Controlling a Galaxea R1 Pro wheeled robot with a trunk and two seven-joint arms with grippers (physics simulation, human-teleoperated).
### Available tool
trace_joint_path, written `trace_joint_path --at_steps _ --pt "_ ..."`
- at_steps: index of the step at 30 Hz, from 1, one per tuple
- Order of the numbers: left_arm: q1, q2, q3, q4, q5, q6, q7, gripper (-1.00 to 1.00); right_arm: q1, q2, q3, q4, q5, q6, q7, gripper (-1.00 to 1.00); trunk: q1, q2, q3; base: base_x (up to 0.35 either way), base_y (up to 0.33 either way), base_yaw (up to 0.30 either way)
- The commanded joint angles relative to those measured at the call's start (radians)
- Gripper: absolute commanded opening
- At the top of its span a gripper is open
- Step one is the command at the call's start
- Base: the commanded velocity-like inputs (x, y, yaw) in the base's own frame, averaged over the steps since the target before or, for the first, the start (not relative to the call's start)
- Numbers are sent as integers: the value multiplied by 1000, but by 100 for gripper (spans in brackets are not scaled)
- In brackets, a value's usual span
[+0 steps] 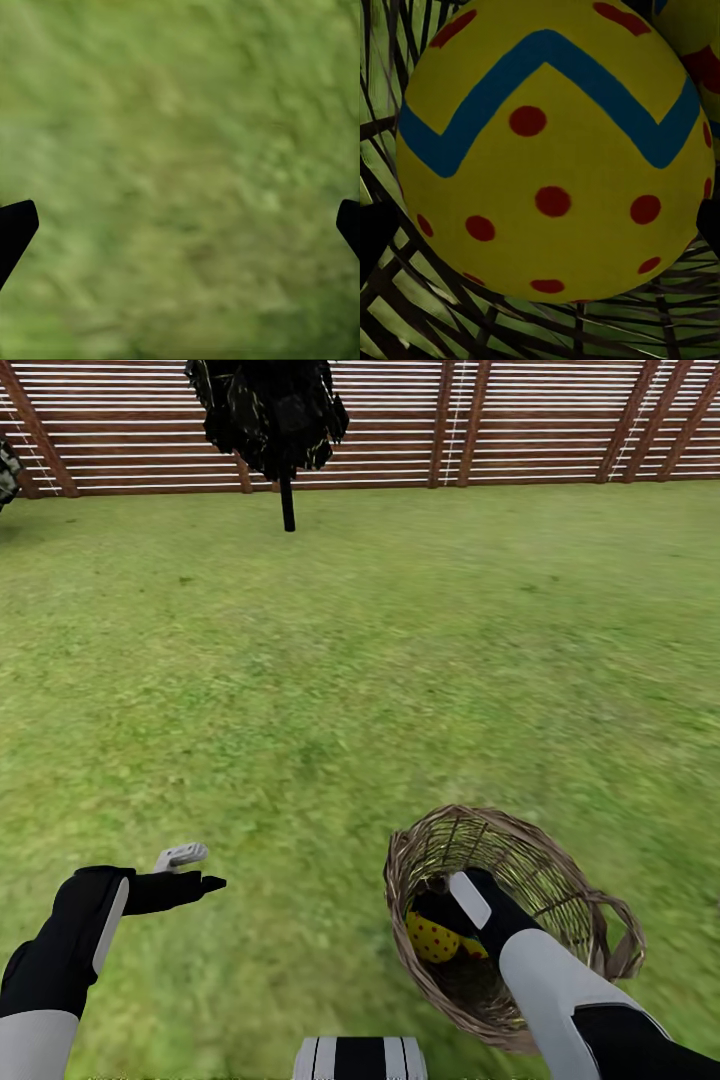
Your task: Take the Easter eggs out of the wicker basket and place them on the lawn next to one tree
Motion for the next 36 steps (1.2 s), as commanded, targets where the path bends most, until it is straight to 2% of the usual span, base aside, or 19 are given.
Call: trace_joint_path --at_steps 1,12,16,29,34,35,36 --pt "-1 0 1 -1 -7 4 -8 100 0 0 2 -2 -10 2 -9 100 0 0 -1 0 0 0" --pt "-1 0 1 -1 -7 4 -8 100 0 0 2 -2 -10 0 -11 100 0 0 -1 0 0 0" --pt "-1 0 1 -1 -7 4 -8 100 0 0 3 -2 -10 0 -11 100 2 -1 -16 0 0 0" --pt "-1 0 1 -1 -7 4 -7 100 0 5 5 -2 -10 -1 -11 100 2 -1 -16 0 0 0" --pt "-1 0 1 -1 -7 4 -8 100 0 6 35 -2 -10 -2 -11 100 2 -1 -16 0 0 0" --pt "-1 0 1 -1 -7 4 -8 100 0 6 42 -2 -10 -11 -11 -100 2 -1 -16 0 0 0" --pt "-1 0 1 -1 -7 4 -8 100 0 6 47 -1 -11 -24 -11 -100 2 -1 -16 0 0 0"
